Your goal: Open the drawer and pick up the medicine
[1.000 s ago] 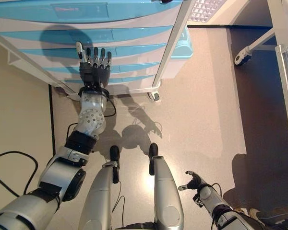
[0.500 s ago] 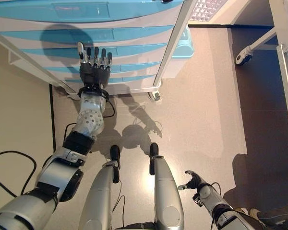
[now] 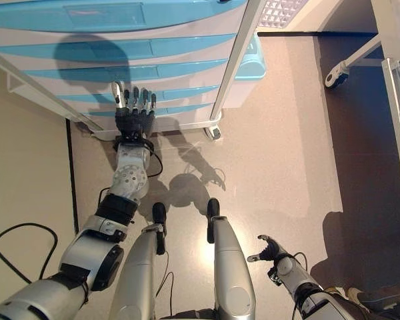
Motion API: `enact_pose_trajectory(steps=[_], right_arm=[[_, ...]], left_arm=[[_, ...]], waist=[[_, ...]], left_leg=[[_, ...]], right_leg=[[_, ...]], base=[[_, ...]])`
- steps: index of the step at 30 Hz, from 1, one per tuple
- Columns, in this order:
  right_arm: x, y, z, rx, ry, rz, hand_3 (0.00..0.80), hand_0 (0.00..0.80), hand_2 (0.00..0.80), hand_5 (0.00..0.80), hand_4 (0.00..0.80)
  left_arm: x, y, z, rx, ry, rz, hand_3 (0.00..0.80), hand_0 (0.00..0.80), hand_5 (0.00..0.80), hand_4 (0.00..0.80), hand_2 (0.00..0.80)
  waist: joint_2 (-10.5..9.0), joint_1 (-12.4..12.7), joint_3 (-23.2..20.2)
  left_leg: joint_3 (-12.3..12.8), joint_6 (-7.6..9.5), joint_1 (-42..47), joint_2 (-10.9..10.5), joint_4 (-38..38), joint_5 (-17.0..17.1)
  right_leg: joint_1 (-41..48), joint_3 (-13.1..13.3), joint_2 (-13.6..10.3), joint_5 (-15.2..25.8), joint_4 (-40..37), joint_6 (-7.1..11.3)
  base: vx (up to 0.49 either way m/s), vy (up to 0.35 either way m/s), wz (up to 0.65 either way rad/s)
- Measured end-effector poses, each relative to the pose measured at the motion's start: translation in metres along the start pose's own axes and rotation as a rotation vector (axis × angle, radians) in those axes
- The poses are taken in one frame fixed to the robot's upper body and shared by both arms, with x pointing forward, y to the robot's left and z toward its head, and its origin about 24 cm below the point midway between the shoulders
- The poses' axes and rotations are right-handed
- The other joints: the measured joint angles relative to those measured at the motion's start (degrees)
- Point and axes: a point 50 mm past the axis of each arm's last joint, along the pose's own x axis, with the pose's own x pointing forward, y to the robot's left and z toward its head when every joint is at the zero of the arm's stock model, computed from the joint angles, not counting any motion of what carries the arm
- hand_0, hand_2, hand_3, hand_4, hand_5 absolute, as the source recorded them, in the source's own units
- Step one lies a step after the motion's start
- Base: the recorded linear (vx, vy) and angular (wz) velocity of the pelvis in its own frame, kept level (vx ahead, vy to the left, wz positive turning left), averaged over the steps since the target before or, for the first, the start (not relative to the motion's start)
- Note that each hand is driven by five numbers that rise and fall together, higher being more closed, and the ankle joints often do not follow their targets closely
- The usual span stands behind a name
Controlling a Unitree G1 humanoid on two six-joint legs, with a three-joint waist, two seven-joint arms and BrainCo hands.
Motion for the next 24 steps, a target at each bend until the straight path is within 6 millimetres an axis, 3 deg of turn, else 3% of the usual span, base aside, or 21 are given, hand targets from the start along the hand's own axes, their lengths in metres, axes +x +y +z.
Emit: enact_pose_trajectory(steps=[12,17,24], right_arm=[[0.000,0.000,0.000,0.000,0.002,-0.002,0.000,0.000,0.000,0.000,0.000],[0.000,0.000,-0.002,-0.001,0.007,0.001,0.000,0.000,0.000,0.000,0.000],[0.002,-0.005,0.004,-0.020,-0.009,-0.004,0.000,0.000,0.000,0.000,0.000]], left_arm=[[-0.001,0.000,-0.003,-0.003,0.016,0.001,0.000,0.000,0.000,0.000,0.000],[0.012,-0.024,0.015,0.032,-0.032,-0.044,0.000,0.000,0.000,0.000,0.000],[0.024,-0.029,0.034,0.090,-0.105,0.002,0.000,0.000,0.000,0.000,0.000]], waist=[[-0.03,-0.6,0.0],[-0.09,-0.9,0.0],[-1.00,-0.8,-0.2]], left_leg=[[0.0,-0.02,0.0,0.0,-0.1,0.0],[0.2,-0.05,-0.2,0.1,-0.1,0.0],[0.2,-0.22,-2.2,0.7,-1.2,0.4]], right_leg=[[0.0,0.0,0.0,0.0,-0.1,-0.01],[-0.5,0.3,0.2,0.1,-0.3,0.03],[-2.1,0.2,1.1,2.0,-3.2,-0.09]], base=[[0.008,0.000,0.00],[0.025,-0.001,-0.03],[0.060,-0.001,-0.10]])
